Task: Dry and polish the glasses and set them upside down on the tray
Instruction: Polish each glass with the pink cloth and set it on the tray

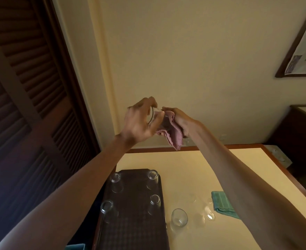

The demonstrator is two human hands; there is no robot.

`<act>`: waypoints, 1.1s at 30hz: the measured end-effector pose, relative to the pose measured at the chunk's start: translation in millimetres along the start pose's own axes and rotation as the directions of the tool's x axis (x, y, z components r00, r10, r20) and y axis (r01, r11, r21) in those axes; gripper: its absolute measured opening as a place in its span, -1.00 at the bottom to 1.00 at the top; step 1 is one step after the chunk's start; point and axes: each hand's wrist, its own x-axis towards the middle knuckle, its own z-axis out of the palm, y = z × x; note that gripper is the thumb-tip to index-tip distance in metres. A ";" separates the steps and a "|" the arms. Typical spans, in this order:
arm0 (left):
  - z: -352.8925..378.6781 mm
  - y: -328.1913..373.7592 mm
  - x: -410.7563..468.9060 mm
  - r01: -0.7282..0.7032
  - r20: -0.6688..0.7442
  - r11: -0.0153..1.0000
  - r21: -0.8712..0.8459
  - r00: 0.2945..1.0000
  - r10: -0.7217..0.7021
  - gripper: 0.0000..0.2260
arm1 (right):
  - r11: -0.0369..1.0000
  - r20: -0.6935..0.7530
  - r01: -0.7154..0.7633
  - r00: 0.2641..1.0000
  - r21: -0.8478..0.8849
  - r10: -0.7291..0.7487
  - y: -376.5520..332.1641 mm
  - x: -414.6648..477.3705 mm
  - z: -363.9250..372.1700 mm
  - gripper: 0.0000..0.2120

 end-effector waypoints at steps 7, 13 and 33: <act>8.6 -5.7 3.8 0.764 0.164 0.538 -0.355 0.618 -0.769 -0.59 | 0.959 -0.223 0.280 0.933 -0.040 -0.281 12.0 9.2 23.3 -0.57; 11.6 -7.7 -13.9 0.513 -0.093 0.820 -0.254 0.831 -0.549 -0.58 | 0.975 -0.156 0.220 0.963 -0.020 -0.220 5.9 8.6 24.9 -0.65; 1.3 -4.8 -26.0 0.355 -0.120 0.926 -0.130 0.921 -0.370 -0.70 | 0.993 -0.128 0.112 0.985 -0.049 -0.117 18.5 6.8 28.7 -0.63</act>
